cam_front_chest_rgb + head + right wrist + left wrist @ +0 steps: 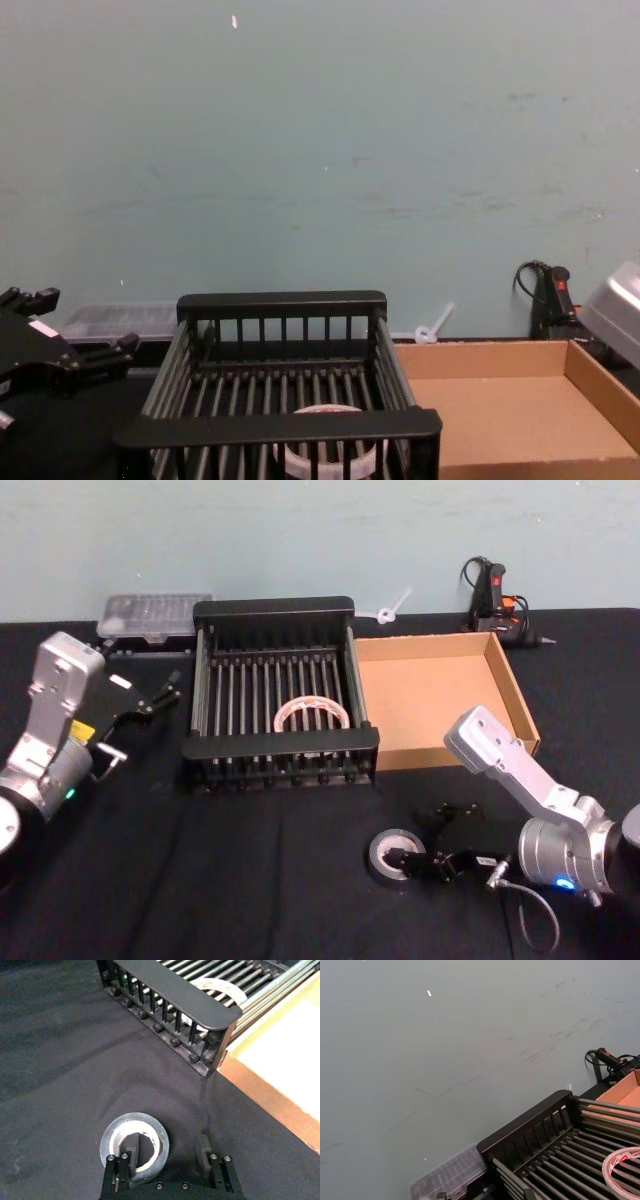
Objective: Pick up the white tape and place it into the black box , Pick up the silver tape and place it into the brown box.
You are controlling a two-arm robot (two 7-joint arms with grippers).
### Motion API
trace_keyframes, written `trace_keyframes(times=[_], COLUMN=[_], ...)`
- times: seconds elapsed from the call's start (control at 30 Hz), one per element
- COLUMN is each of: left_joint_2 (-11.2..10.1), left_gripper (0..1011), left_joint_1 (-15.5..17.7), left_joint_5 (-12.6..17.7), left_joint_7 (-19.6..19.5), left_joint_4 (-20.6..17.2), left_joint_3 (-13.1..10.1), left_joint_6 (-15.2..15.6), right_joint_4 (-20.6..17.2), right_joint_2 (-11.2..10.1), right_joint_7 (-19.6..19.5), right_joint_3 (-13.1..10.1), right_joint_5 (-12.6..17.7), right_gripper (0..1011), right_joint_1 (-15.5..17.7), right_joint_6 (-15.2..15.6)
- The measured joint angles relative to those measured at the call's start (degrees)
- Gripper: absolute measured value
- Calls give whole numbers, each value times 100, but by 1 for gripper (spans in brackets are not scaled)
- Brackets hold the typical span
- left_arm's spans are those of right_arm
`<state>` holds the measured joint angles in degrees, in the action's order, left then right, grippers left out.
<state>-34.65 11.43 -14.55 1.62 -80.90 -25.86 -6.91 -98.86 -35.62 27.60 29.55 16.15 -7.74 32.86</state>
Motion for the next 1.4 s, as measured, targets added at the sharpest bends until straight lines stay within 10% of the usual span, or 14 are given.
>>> trace_keyframes(times=[0.97,1.4], left_joint_2=[0,0], left_gripper=[1001,1001], left_joint_1=[0,0], left_joint_5=[0,0], left_joint_7=[0,0], left_joint_4=[0,0], left_joint_3=[0,0], left_joint_6=[0,0], right_joint_4=[1,-6], right_joint_2=[5,31], right_joint_7=[-8,-8], right_joint_3=[0,-42], right_joint_5=[-6,-35], right_gripper=[559,181], right_joint_1=[1,32], right_joint_6=[1,-38])
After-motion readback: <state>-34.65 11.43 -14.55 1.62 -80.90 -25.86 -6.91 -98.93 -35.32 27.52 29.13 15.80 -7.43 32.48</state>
